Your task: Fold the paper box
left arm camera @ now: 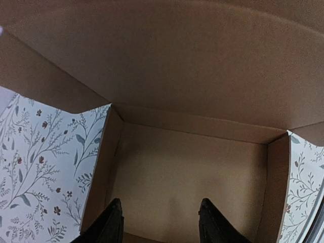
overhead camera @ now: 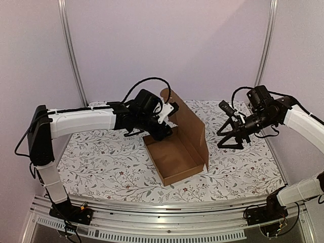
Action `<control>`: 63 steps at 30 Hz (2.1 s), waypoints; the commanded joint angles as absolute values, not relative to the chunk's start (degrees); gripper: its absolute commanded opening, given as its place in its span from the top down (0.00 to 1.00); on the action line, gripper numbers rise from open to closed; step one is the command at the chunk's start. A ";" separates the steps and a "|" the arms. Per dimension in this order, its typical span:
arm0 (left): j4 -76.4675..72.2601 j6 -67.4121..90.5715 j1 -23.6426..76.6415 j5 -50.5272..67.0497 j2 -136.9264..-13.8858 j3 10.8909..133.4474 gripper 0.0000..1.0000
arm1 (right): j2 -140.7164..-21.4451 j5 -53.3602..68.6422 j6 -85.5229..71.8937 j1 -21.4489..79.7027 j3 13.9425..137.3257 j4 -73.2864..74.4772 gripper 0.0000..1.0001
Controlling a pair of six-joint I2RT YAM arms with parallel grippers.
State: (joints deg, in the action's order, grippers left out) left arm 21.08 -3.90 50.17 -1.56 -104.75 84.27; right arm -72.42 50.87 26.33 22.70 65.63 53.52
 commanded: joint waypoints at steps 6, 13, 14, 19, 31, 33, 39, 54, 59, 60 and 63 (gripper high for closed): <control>18.72 -4.79 50.76 3.49 -106.18 97.55 0.49 | -75.51 38.59 15.75 26.87 90.62 57.93 0.01; 16.97 -0.23 50.80 1.65 -111.31 103.54 0.51 | -88.79 32.21 7.66 29.92 106.21 65.65 0.01; 16.45 0.83 50.80 1.47 -111.35 103.39 0.51 | -89.90 30.12 7.63 31.08 106.47 65.65 0.01; 16.39 0.99 50.89 0.72 -109.52 101.64 0.52 | -95.13 20.09 7.52 32.75 109.60 66.59 0.06; 12.85 -0.95 49.74 -4.14 -95.91 78.67 0.53 | -99.83 16.82 7.06 32.74 113.40 68.21 0.45; 11.98 -0.41 49.16 -4.67 -93.40 74.83 0.53 | -100.00 16.35 7.80 32.72 114.12 68.70 0.53; 11.06 2.36 46.42 -6.32 -88.11 66.71 0.53 | -102.02 16.11 9.70 32.76 116.65 70.98 0.82; -3.72 4.84 44.74 -8.10 -81.06 52.38 0.48 | -108.22 15.95 25.40 32.72 126.95 74.87 1.00; -14.75 -1.95 43.86 -10.06 -81.46 47.86 0.45 | -108.48 18.02 26.84 32.70 127.61 74.51 1.00; -16.47 -3.11 42.56 -8.77 -82.24 47.63 0.45 | -108.34 18.31 27.37 32.77 127.66 74.59 1.00; -19.06 -4.15 39.48 -4.37 -85.92 50.01 0.44 | -108.20 19.67 28.77 32.74 127.63 75.17 1.00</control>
State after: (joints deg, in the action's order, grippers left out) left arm -9.98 -0.10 43.72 -7.94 -82.39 48.47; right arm -107.74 17.65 26.15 32.62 126.17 74.98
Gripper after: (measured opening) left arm 0.558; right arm 0.017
